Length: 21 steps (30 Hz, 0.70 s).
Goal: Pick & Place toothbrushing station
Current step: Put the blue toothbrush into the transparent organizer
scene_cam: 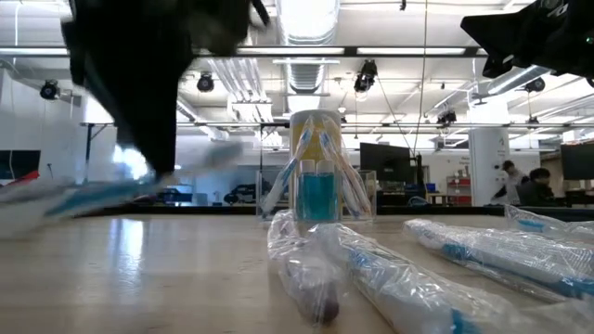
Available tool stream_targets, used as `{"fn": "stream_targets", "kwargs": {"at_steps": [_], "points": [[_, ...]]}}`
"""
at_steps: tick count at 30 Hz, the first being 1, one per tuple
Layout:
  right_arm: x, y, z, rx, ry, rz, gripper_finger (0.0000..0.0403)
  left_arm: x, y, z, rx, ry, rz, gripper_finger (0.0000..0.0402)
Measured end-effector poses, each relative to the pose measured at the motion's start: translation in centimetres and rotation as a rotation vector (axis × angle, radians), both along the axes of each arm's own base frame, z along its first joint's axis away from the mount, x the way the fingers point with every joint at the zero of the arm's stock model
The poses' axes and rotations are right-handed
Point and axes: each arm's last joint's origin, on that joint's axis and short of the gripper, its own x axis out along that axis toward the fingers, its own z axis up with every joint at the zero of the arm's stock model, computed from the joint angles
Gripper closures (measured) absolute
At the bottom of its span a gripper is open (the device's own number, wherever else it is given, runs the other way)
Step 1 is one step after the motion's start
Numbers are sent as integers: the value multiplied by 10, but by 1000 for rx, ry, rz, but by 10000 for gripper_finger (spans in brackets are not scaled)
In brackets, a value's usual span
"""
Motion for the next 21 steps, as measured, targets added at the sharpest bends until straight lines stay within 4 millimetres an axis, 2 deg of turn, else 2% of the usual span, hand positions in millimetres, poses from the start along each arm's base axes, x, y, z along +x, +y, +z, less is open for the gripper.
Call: {"fn": "stream_targets", "kwargs": {"at_steps": [4, 8, 13, 16, 21], "points": [[0, 0, -1, 2, 11, 1, 394, -19, 4, 32, 90, -125, -37, 394], [1, 0, -1, 28, 13, 10, 394, -47, 11, 67, 194, -286, -66, 394], [1, 0, -3, 33, 28, 12, 394, -87, 19, 93, 315, -468, -136, 397], [1, 0, -3, 34, 34, 13, 394, -108, 26, 96, 358, -558, -222, 396], [1, 0, -3, 34, 34, 12, 394, -132, 36, 78, 354, -715, -328, 398]]}}
